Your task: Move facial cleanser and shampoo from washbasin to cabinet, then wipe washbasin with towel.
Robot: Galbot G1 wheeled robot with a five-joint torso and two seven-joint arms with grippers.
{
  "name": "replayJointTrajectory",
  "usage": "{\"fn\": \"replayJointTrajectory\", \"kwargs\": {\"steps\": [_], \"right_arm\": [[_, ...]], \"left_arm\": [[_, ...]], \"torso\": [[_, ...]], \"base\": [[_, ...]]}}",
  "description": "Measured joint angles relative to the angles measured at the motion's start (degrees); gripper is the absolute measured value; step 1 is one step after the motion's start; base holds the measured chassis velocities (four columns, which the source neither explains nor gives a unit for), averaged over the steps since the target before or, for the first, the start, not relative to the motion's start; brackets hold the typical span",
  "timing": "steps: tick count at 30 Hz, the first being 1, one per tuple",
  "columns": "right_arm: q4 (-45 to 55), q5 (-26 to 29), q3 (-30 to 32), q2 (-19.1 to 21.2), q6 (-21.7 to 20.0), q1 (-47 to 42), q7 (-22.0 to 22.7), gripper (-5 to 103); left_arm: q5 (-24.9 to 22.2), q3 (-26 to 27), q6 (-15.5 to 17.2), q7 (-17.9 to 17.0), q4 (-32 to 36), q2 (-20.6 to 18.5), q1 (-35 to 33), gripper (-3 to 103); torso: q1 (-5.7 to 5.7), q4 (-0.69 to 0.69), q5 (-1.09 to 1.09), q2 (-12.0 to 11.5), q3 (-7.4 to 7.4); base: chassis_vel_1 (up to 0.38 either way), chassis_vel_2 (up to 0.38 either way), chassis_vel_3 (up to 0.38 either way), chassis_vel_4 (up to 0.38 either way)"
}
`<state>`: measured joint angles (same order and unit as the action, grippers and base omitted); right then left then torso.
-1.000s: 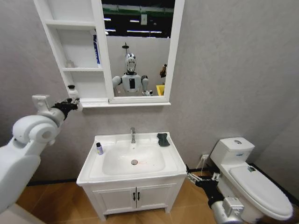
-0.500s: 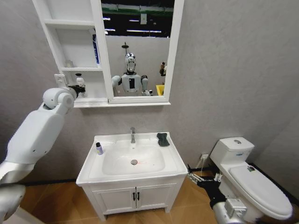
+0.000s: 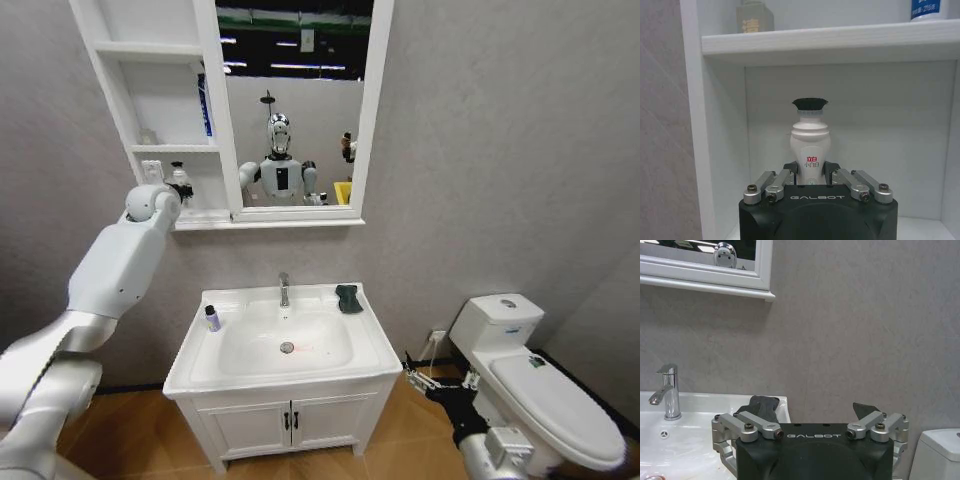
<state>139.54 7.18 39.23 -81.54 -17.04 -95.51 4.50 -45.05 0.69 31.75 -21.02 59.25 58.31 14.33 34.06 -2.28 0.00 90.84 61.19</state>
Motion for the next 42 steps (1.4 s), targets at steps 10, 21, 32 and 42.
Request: {"fn": "replayJointTrajectory", "kwargs": {"steps": [10,21,32,42], "right_arm": [[-0.7,0.1,0.2,0.2,0.3,0.3,-0.2,100],[-0.7,0.1,0.2,0.2,0.3,0.6,-0.2,100],[-1.8,0.0,-0.6,-0.6,0.7,0.9,-0.2,100],[-2.7,0.1,-0.4,0.0,1.0,1.0,-0.4,100]], "left_arm": [[5.6,2.9,-1.0,1.1,-3.2,1.7,-0.4,38],[3.7,5.0,0.8,-0.5,3.7,-0.6,-4.3,81],[-2.8,17.5,4.0,-6.4,38.8,-12.5,-28.7,100],[15.7,24.4,-8.4,-2.5,50.1,1.1,-62.8,100]], "torso": [[0.00,-0.01,0.00,0.0,0.00],[0.01,-0.03,0.00,0.0,0.00],[-0.01,0.04,0.01,0.0,-0.01],[0.00,-0.03,-0.02,0.0,0.00]], "base": [[0.000,0.000,0.000,0.000],[0.000,0.000,0.000,0.000],[0.000,0.000,0.000,0.000],[0.000,0.000,0.000,0.000]]}}
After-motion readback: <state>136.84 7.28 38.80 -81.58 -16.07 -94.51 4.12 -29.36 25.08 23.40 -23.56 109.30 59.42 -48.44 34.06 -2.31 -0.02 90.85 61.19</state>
